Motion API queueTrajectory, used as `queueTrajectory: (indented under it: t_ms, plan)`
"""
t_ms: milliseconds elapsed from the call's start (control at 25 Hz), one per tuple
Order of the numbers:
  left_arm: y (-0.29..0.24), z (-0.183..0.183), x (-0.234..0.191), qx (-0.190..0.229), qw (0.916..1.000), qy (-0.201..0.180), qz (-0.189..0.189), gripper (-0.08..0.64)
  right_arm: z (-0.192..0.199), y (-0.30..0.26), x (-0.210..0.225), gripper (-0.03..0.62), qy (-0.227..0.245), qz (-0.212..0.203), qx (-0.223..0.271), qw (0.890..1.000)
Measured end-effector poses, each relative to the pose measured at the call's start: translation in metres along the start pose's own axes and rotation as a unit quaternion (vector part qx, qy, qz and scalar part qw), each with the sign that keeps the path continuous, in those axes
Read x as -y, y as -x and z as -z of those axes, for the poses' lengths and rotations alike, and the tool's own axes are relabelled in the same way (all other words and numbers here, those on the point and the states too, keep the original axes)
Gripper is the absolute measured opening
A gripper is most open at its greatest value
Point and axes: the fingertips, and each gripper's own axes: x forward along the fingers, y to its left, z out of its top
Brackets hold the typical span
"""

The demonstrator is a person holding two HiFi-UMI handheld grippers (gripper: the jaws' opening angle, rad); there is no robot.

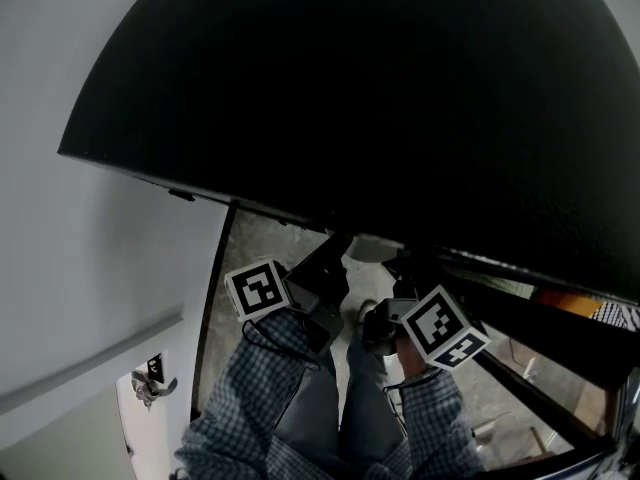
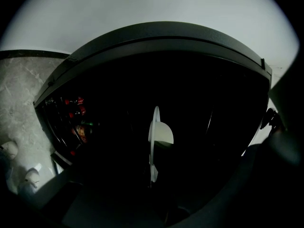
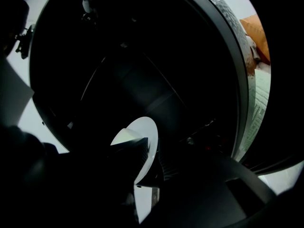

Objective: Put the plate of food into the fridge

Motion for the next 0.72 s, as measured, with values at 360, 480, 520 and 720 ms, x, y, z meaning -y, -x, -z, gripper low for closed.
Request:
queueTrajectory:
  t_ms: [360, 480, 520, 720]
  plan:
    - [-0.010, -0.003, -0.006, 0.013, 0.9999, 0.011, 0.000, 0.026, 0.009, 0.000, 0.006, 0.085, -0.022, -0.009, -0.010, 1.000]
    - [-0.013, -0.005, -0.008, 0.018, 0.9997, 0.016, 0.001, 0.026, 0.014, 0.005, 0.006, 0.087, -0.015, -0.009, -0.009, 1.000]
    - [-0.015, -0.005, -0.009, 0.019, 0.9997, 0.018, 0.001, 0.026, 0.016, 0.007, 0.006, 0.087, -0.010, -0.008, -0.009, 1.000]
    - [-0.021, -0.009, -0.011, 0.021, 0.9996, 0.020, -0.004, 0.028, 0.026, 0.019, -0.004, 0.086, 0.080, -0.022, -0.015, 0.996]
